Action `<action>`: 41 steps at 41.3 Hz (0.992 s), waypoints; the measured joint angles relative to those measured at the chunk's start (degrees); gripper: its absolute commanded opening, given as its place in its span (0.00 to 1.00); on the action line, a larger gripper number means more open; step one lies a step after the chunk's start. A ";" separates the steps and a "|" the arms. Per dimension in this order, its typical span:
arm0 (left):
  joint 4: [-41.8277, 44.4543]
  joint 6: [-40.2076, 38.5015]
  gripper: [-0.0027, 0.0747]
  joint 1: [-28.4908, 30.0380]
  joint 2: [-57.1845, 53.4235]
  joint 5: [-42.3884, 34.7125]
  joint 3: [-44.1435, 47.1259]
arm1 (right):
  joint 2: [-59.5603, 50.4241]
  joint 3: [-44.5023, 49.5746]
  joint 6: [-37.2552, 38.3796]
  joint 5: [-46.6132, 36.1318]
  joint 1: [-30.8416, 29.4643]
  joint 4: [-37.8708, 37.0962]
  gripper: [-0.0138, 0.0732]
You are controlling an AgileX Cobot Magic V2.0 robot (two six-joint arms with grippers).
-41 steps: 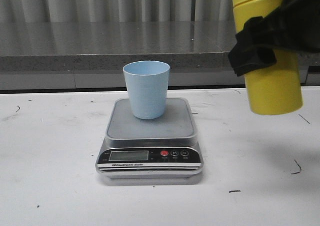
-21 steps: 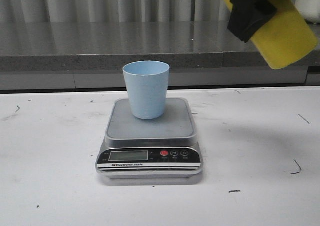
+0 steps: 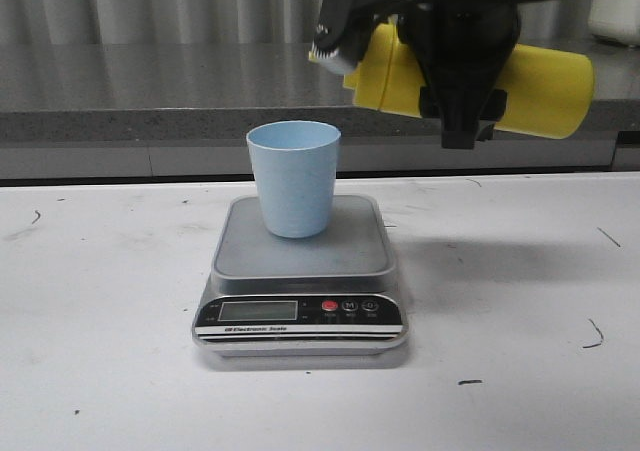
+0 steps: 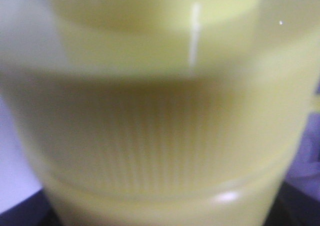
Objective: Pour seasoning into cup on scale with both arms
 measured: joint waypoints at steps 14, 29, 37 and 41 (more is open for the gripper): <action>0.00 0.00 0.54 0.00 0.00 0.00 0.00 | 1.71 0.00 -10.39 0.44 0.46 -10.87 0.55; 0.00 0.00 0.54 0.00 0.00 0.00 0.00 | 1.71 -0.11 -11.01 -0.12 1.00 -18.87 0.55; 0.00 0.00 0.54 0.00 0.00 0.00 0.00 | 1.71 -0.11 -8.86 -0.45 1.09 -17.13 0.55; 0.00 0.00 0.54 0.00 0.00 0.00 0.00 | 1.71 -0.18 -3.78 -0.45 0.88 -12.45 0.55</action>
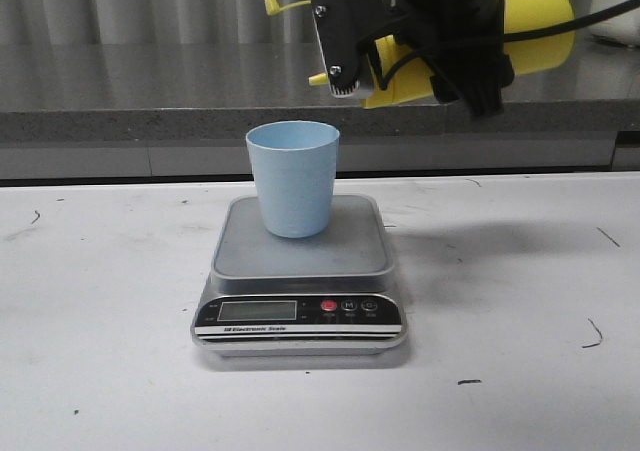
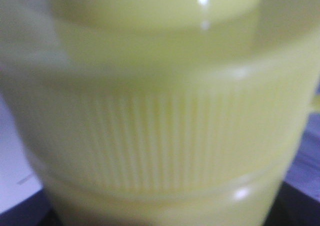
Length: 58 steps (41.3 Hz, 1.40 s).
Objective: Pour seasoning into cup on scale with both arms
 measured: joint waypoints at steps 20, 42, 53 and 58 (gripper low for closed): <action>0.00 0.00 0.54 0.00 0.00 0.00 0.00 | -16.29 1.96 9.26 -5.98 -11.66 40.18 0.55; 0.00 0.00 0.54 0.00 0.00 0.00 0.00 | -35.13 37.69 11.74 -53.57 -22.65 50.03 0.55; 0.00 0.00 0.54 0.00 0.00 0.00 0.00 | -26.98 45.10 11.74 -74.86 -28.72 52.80 0.55; 0.00 0.00 0.54 0.00 0.00 0.00 0.00 | -21.21 45.10 11.74 -82.65 -29.22 53.35 0.55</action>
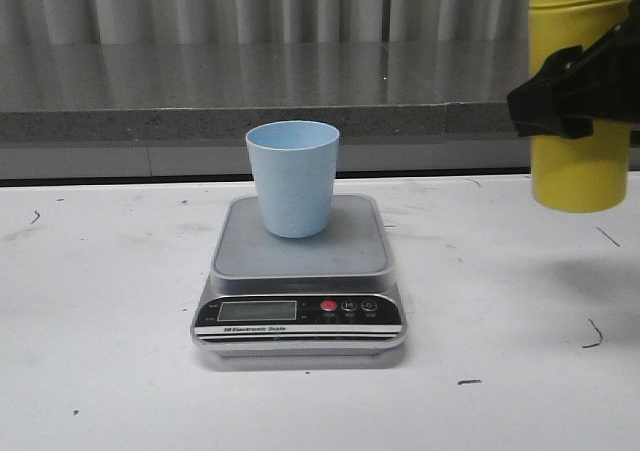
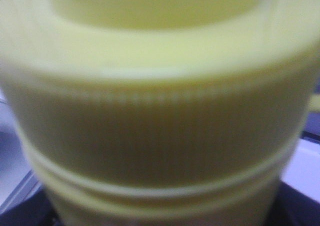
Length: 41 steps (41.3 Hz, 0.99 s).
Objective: Pour seasoning into cup on scale with both arms
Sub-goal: 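Turn the bottle upright and lower it onto the table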
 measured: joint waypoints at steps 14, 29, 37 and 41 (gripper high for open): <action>0.00 0.00 0.54 0.00 0.00 0.00 0.00 | 14.81 -1.86 0.00 -15.32 0.00 3.61 0.55; 0.00 0.00 0.54 0.00 0.00 0.00 0.00 | 24.70 -8.99 0.04 -17.57 0.00 4.32 0.56; 0.00 0.00 0.54 0.00 0.00 0.00 0.00 | 26.13 -9.39 0.04 -18.27 0.00 4.45 0.70; 0.00 0.00 0.54 0.00 0.00 0.00 0.00 | 26.13 -9.45 0.04 -18.16 0.00 4.45 0.79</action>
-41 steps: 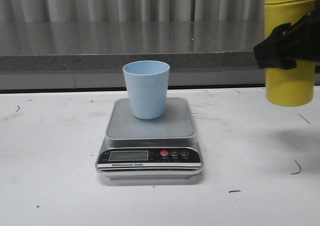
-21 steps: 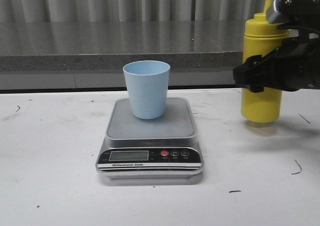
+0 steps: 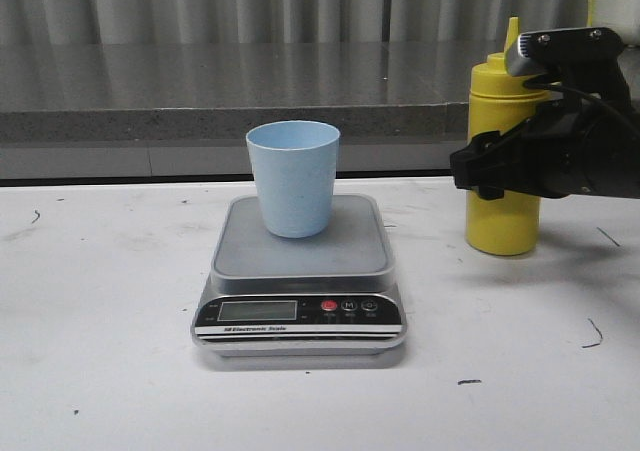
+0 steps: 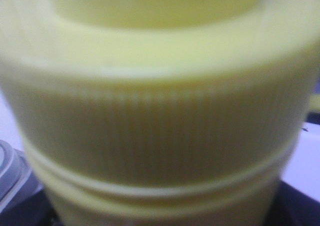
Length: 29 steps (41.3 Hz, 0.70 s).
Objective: Pour seasoning into cup on scale with both arms
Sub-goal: 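Turn the bottle upright and lower it onto the table, then open the right gripper and pull it away from the bottle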
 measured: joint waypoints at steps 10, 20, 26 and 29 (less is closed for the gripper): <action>0.00 0.00 0.54 0.00 0.00 0.00 0.00 | -0.71 0.92 2.45 0.33 0.00 0.13 0.91; 0.00 0.00 0.54 0.00 0.00 0.00 0.00 | -8.59 4.82 2.71 10.21 0.12 0.02 0.91; 0.00 0.00 0.54 0.00 0.00 0.00 0.00 | -16.70 5.22 2.85 28.47 1.36 0.02 0.91; 0.00 0.00 0.54 0.00 0.00 0.00 0.00 | -21.74 5.22 2.89 39.96 2.32 -0.08 0.91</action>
